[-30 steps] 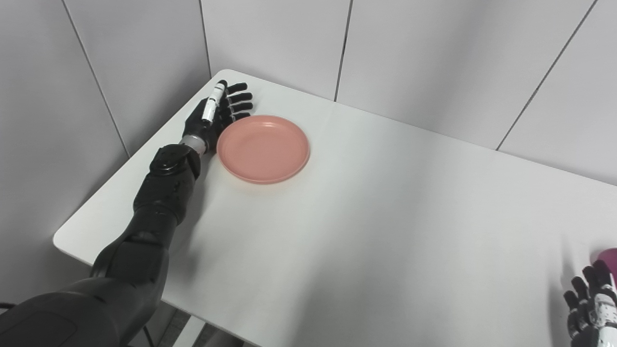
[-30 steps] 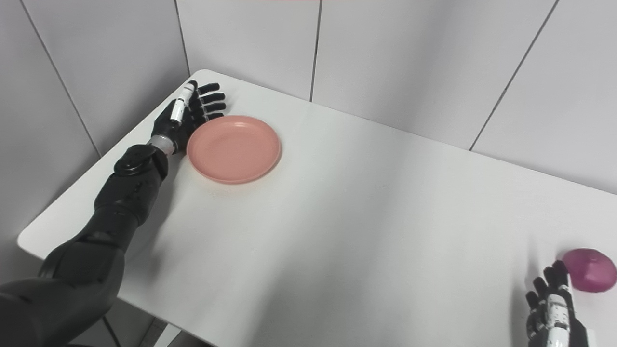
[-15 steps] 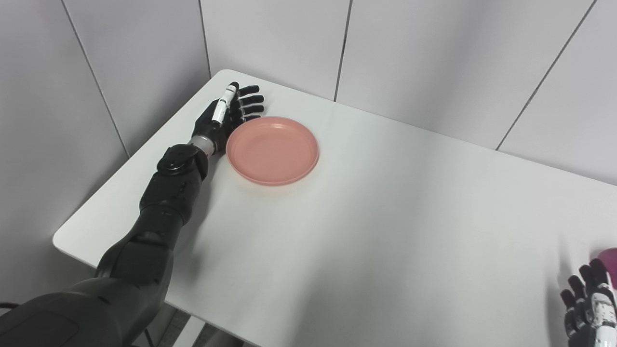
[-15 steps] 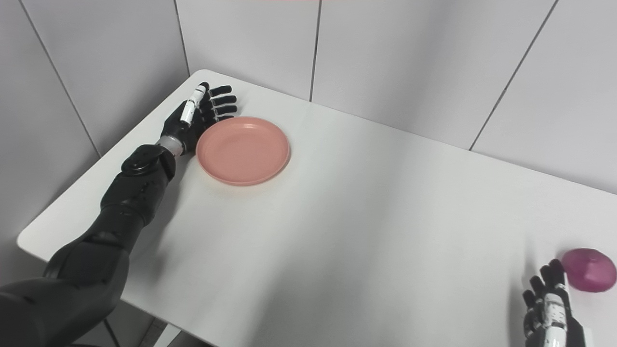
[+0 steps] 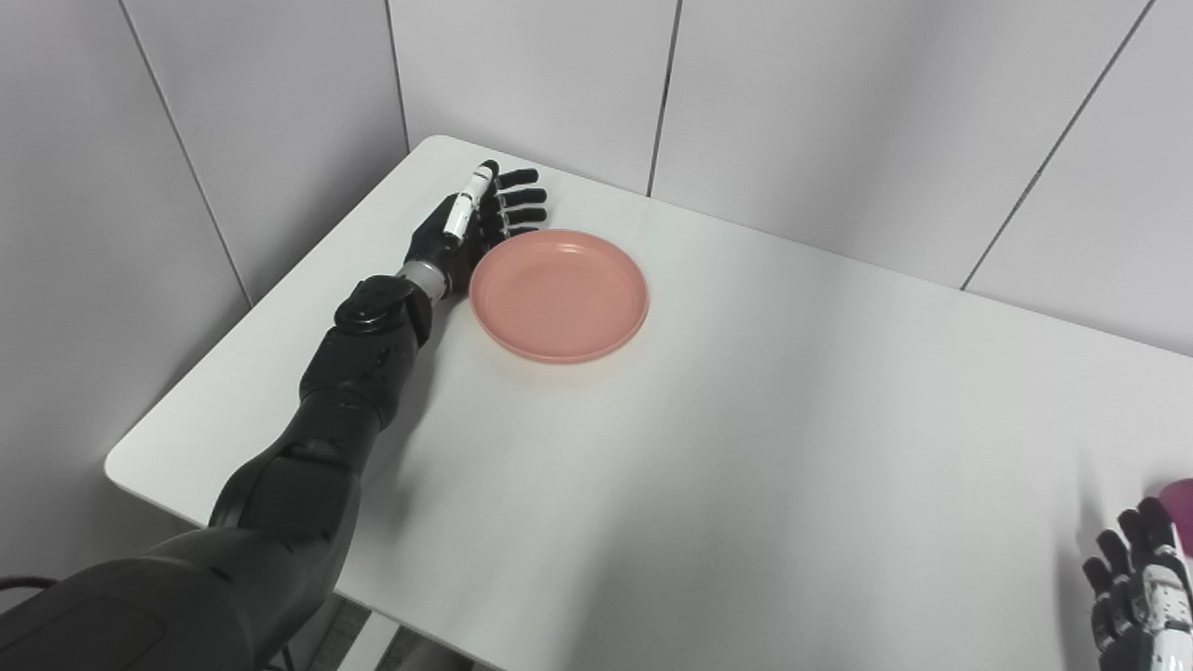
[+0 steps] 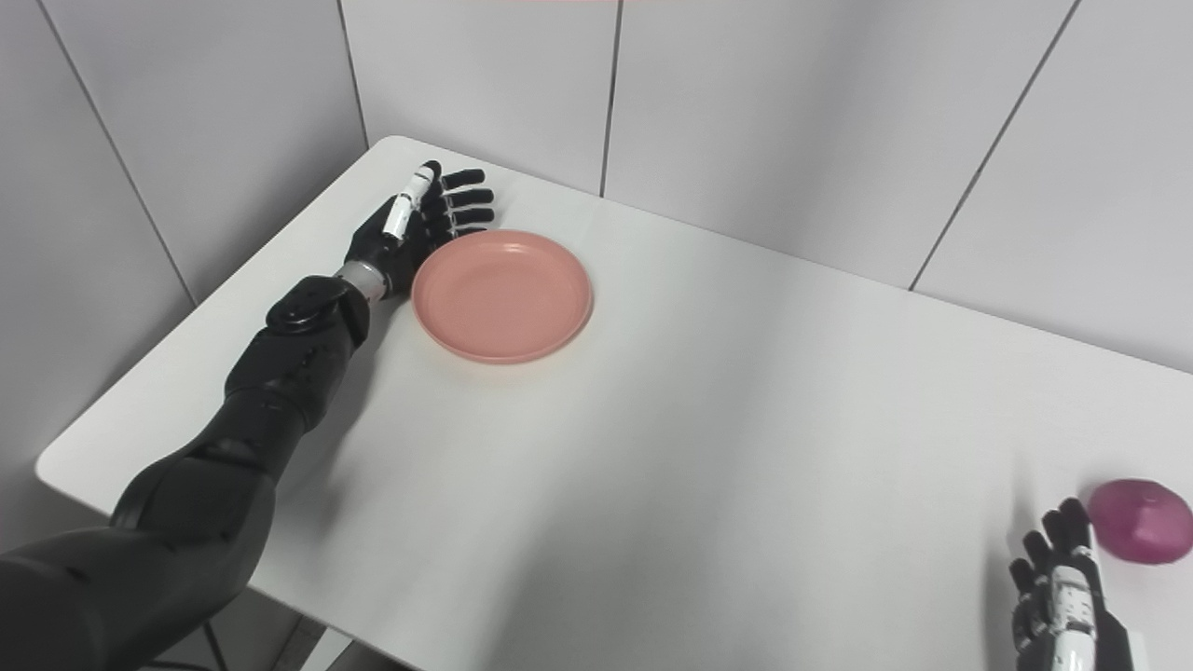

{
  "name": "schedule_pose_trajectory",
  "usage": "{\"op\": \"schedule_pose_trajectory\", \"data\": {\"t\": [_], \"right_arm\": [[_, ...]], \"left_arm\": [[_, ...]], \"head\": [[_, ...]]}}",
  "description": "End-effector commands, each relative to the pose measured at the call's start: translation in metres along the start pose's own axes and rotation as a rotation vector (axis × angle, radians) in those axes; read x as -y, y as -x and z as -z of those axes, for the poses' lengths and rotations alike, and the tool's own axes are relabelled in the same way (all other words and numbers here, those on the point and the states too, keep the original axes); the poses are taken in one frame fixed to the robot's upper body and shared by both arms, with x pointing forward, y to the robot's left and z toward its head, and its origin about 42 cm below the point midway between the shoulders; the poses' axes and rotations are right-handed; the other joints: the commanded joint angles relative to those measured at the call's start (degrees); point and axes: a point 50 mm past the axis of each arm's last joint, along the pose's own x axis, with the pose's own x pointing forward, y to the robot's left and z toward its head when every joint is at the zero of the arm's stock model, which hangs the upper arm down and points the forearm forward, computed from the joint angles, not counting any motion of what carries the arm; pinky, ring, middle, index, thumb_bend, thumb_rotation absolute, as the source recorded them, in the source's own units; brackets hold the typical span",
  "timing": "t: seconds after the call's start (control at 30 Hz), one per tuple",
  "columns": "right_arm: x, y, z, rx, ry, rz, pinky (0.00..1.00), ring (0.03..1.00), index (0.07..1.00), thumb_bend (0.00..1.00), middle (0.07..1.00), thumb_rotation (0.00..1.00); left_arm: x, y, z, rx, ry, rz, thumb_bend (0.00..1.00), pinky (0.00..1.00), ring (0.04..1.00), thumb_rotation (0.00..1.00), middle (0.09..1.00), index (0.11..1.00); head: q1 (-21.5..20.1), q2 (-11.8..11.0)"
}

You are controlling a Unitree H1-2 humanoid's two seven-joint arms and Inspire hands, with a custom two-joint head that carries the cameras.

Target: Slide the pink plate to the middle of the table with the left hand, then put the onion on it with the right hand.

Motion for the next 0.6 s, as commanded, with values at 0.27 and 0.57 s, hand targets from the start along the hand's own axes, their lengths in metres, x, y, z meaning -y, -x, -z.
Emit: {"op": "schedule_pose_trajectory", "data": {"t": [0.27, 0.57], "right_arm": [[-0.004, -0.001, -0.009, 0.056, 0.002, -0.012, 1.0, 1.0, 1.0, 0.0, 1.0, 1.0], [-0.002, -0.004, -0.001, 0.066, -0.002, -0.016, 1.0, 1.0, 1.0, 0.0, 1.0, 1.0]], "left_arm": [[0.026, -0.021, -0.032, 0.077, -0.021, 0.068, 0.35, 0.67, 0.703, 1.0, 0.712, 0.696], [0.04, -0.022, -0.034, 0.071, -0.039, 0.124, 0.35, 0.68, 0.713, 1.0, 0.721, 0.705]], "head": [[-1.8, 0.5], [-3.5, 0.8]]}}
